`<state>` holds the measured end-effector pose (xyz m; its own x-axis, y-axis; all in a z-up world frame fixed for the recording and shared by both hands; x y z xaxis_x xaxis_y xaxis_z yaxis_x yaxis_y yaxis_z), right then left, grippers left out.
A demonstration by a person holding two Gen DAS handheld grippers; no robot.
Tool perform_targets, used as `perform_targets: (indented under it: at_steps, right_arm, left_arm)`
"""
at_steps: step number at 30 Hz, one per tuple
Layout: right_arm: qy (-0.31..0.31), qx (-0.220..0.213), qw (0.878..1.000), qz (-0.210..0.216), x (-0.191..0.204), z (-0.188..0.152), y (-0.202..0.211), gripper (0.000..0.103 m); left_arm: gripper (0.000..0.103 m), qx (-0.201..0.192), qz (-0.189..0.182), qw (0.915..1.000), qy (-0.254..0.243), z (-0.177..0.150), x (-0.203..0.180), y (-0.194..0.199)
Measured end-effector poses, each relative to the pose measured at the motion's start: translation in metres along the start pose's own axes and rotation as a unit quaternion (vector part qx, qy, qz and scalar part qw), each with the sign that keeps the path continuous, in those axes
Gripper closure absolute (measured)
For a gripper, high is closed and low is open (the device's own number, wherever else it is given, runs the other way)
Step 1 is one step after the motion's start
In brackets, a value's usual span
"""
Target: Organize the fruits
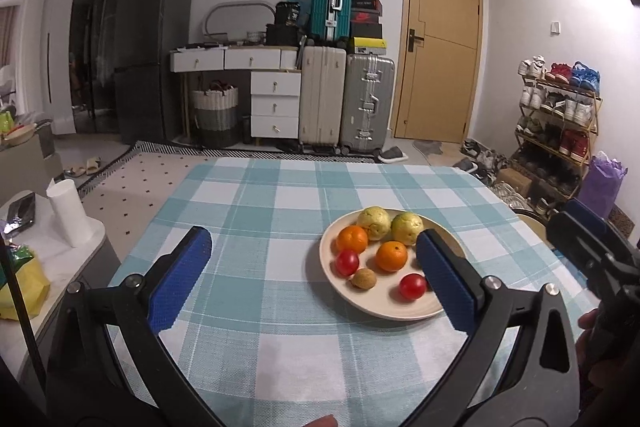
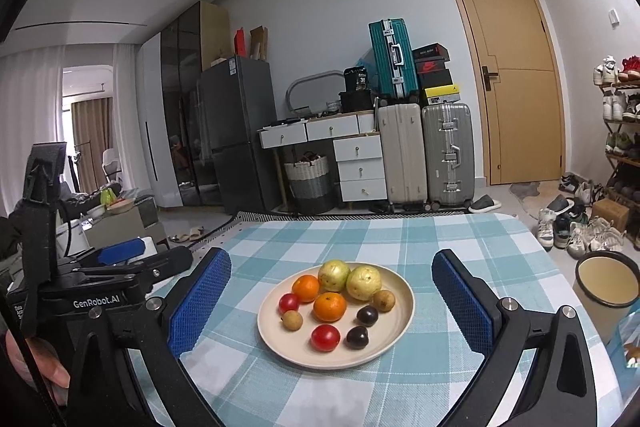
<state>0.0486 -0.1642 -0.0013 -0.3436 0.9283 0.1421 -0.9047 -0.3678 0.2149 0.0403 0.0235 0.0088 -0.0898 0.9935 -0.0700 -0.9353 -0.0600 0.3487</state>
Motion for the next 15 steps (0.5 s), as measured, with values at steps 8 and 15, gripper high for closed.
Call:
perform_targets:
  at_steps: [8, 15]
  right_arm:
    - [0.015, -0.007, 1.000, 0.000, 0.001, -0.011, 0.004, 0.000]
    - [0.037, -0.009, 0.999, -0.001, 0.007, -0.025, 0.006, 0.000]
  left_arm:
    - [0.001, -0.008, 0.010, 0.9999, -0.006, -0.023, 0.006, -0.005]
    - [0.001, -0.023, 0.021, 0.9995, -0.009, -0.037, 0.012, -0.008]
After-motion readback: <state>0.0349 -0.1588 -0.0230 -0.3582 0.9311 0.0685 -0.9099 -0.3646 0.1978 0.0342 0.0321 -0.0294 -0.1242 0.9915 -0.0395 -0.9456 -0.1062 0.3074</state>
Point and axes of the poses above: each gripper's, at about its wrist camera, not at the fingertips, and y roughly against the way its jaws point, x to its left, z to its top, the point moved 2 cm from there along -y, roughly the way its jaws point, and after that the axes turned 3 degrees about -x, right-handed, at the moved point
